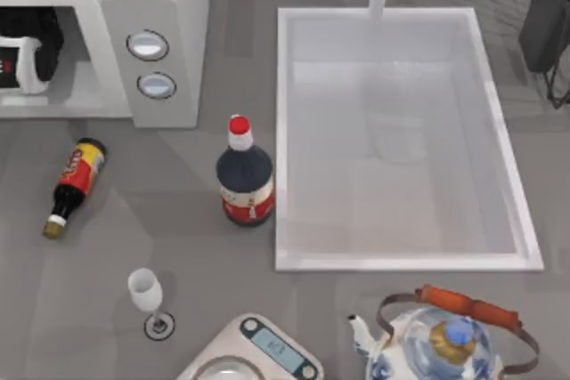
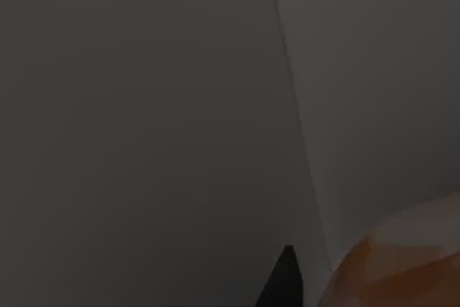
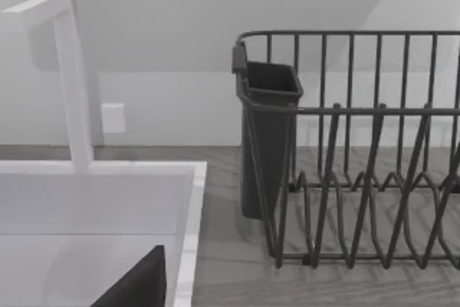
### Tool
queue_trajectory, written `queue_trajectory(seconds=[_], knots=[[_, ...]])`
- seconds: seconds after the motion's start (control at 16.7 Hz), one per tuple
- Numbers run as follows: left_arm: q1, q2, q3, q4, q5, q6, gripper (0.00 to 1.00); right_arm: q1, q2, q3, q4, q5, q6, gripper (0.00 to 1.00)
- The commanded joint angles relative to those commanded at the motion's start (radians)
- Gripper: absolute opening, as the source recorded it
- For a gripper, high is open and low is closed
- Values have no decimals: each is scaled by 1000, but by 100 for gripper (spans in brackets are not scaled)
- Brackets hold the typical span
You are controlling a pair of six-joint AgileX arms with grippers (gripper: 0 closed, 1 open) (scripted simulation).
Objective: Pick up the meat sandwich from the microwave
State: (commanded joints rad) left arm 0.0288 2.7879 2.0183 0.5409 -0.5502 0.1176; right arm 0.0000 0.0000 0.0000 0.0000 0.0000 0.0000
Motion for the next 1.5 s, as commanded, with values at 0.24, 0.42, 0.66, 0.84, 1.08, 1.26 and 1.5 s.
queue_trajectory(seconds=[0.24, 0.42, 0.66, 0.84, 1.08, 1.26, 1.5], knots=[[-49, -146, -147, -16, 28, -28, 0, 0, 0, 0, 0, 0, 0, 100], [-111, -356, -357, -37, 64, -63, 0, 0, 0, 0, 0, 0, 0, 100], [-213, -718, -720, -70, 122, -121, 0, 0, 0, 0, 0, 0, 0, 100], [-289, -983, -987, -95, 165, -164, 0, 0, 0, 0, 0, 0, 0, 100], [-370, -1230, -1235, -122, 211, -210, 0, 0, 0, 0, 0, 0, 0, 100], [-399, -1306, -1311, -131, 228, -227, 0, 0, 0, 0, 0, 0, 0, 100], [-401, -1310, -1315, -132, 229, -228, 0, 0, 0, 0, 0, 0, 0, 100]])
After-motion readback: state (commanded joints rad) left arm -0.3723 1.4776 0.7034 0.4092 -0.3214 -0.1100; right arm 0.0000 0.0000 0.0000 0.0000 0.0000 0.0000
